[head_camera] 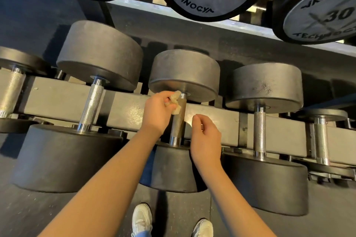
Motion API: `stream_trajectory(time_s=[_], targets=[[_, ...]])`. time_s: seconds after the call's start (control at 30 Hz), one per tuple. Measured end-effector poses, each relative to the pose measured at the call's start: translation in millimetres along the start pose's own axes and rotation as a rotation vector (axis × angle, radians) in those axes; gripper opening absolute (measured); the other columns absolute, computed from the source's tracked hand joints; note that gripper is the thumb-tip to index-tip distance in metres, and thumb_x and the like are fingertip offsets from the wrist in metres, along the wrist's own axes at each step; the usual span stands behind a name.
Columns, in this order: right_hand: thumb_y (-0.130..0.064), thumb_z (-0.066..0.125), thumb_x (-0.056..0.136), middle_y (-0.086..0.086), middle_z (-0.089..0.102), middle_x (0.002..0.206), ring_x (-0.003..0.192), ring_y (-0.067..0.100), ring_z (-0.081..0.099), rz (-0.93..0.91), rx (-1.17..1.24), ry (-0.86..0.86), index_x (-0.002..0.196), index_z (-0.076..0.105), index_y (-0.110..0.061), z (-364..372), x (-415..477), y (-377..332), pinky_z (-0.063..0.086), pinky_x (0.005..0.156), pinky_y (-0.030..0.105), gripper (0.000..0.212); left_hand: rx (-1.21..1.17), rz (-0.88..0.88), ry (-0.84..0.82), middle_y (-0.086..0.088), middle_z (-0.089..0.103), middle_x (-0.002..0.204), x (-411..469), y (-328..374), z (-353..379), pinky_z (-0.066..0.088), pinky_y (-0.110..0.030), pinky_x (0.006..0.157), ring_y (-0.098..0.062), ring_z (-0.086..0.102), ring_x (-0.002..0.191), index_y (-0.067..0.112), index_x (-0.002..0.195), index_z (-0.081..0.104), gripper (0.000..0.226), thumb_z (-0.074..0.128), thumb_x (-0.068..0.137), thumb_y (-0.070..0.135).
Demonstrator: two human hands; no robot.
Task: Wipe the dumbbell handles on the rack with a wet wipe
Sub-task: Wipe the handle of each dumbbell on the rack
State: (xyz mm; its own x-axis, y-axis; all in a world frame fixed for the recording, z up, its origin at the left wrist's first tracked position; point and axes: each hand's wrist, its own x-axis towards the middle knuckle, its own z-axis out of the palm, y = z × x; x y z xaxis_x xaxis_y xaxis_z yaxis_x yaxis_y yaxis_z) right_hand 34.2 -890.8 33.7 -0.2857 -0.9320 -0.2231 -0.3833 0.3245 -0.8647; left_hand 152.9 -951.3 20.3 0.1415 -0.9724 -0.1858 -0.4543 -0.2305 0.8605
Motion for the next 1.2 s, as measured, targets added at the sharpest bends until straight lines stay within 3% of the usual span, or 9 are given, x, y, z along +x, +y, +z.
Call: stream_trajectory(time_s=[0.1, 0.27, 0.43, 0.57, 0.67, 0.77, 0.93, 1.07, 1.2], targets=[[-0.032, 0.042, 0.098, -0.003, 0.061, 0.087, 0.077, 0.005, 0.051, -0.019, 0.009, 0.037, 0.099, 0.065, -0.013, 1.0, 1.9, 1.4, 0.041, 0.069, 0.024, 0.030, 0.134, -0.030, -0.048, -0.004, 0.059, 0.110, 2.4, -3.2, 6.2, 0.038, -0.016, 0.080, -0.013, 0.055, 0.097, 0.008, 0.115, 0.066, 0.024, 0.060, 0.091, 0.009], [-0.030, 0.043, 0.099, -0.011, 0.050, 0.067, 0.062, 0.004, 0.045, -0.003, 0.019, 0.047, 0.079, 0.058, -0.022, -1.6, -1.3, -1.6, 0.038, 0.061, 0.026, 0.026, 0.318, -0.022, -0.217, -0.009, 0.061, 0.102, -8.9, -6.7, 1.5, 0.032, -0.013, 0.068, -0.016, 0.055, 0.090, 0.003, 0.104, 0.069, 0.018, 0.062, 0.090, 0.010], [-0.028, 0.044, 0.098, -0.008, 0.046, 0.062, 0.057, 0.005, 0.041, 0.000, 0.023, 0.060, 0.065, 0.049, -0.024, -0.8, -1.7, -3.8, 0.036, 0.058, 0.027, 0.034, 0.110, -0.016, -0.062, -0.007, 0.067, 0.094, 3.9, 2.0, 4.2, 0.046, -0.023, 0.076, -0.017, 0.061, 0.087, 0.005, 0.100, 0.070, 0.014, 0.062, 0.089, 0.008], [-0.033, 0.041, 0.096, -0.005, 0.046, 0.077, 0.069, 0.006, 0.041, -0.002, -0.018, 0.071, 0.077, 0.047, -0.021, 2.4, 0.4, 3.4, 0.034, 0.064, 0.026, 0.023, 0.173, 0.015, -0.003, -0.001, 0.062, 0.078, 13.2, 10.5, 3.2, 0.041, -0.015, 0.066, -0.014, 0.058, 0.078, 0.004, 0.084, 0.069, 0.006, 0.066, 0.086, 0.009], [-0.028, 0.042, 0.097, -0.004, 0.052, 0.078, 0.068, 0.009, 0.044, -0.015, -0.045, 0.073, 0.075, 0.050, -0.019, 1.3, -0.6, 3.2, 0.034, 0.061, 0.026, 0.025, 0.249, -0.072, -0.158, 0.001, 0.061, 0.080, -0.3, -0.1, -0.1, 0.042, -0.009, 0.057, -0.017, 0.061, 0.083, 0.003, 0.073, 0.063, 0.014, 0.064, 0.087, 0.005], [-0.016, 0.041, 0.097, -0.005, 0.057, 0.080, 0.073, 0.005, 0.050, -0.012, -0.048, 0.077, 0.075, 0.054, -0.025, -1.7, -3.2, -0.5, 0.038, 0.064, 0.022, 0.027, 0.271, -0.149, -0.289, -0.005, 0.066, 0.099, -13.5, -11.0, -2.5, 0.047, -0.009, 0.066, -0.016, 0.063, 0.090, 0.000, 0.078, 0.066, 0.007, 0.068, 0.084, 0.003], [-0.012, 0.040, 0.095, -0.002, 0.060, 0.082, 0.077, 0.010, 0.054, -0.006, -0.027, 0.091, 0.079, 0.055, -0.031, -0.8, -4.7, -3.6, 0.042, 0.068, 0.028, 0.029, 0.058, -0.097, -0.155, -0.008, 0.069, 0.101, -3.0, -5.7, -0.4, 0.053, -0.011, 0.068, -0.010, 0.064, 0.080, 0.003, 0.078, 0.063, 0.014, 0.059, 0.088, -0.004], [-0.014, 0.039, 0.095, 0.002, 0.062, 0.087, 0.081, 0.015, 0.056, 0.003, -0.038, 0.087, 0.086, 0.060, -0.027, -1.4, -4.6, 1.6, 0.044, 0.071, 0.030, 0.026, 0.040, -0.026, -0.011, 0.004, 0.061, 0.072, 9.5, 4.6, 3.3, 0.043, -0.004, 0.063, -0.002, 0.055, 0.067, 0.006, 0.084, 0.069, 0.005, 0.065, 0.085, 0.003], [-0.015, 0.040, 0.096, -0.003, 0.063, 0.095, 0.088, 0.010, 0.056, -0.009, -0.031, 0.100, 0.095, 0.063, -0.023, -1.5, -3.6, 2.6, 0.041, 0.073, 0.024, 0.024, 0.124, -0.098, -0.197, -0.001, 0.062, 0.084, -0.7, 2.0, -1.7, 0.051, -0.016, 0.073, -0.011, 0.059, 0.078, 0.006, 0.072, 0.063, 0.015, 0.063, 0.087, 0.001]])
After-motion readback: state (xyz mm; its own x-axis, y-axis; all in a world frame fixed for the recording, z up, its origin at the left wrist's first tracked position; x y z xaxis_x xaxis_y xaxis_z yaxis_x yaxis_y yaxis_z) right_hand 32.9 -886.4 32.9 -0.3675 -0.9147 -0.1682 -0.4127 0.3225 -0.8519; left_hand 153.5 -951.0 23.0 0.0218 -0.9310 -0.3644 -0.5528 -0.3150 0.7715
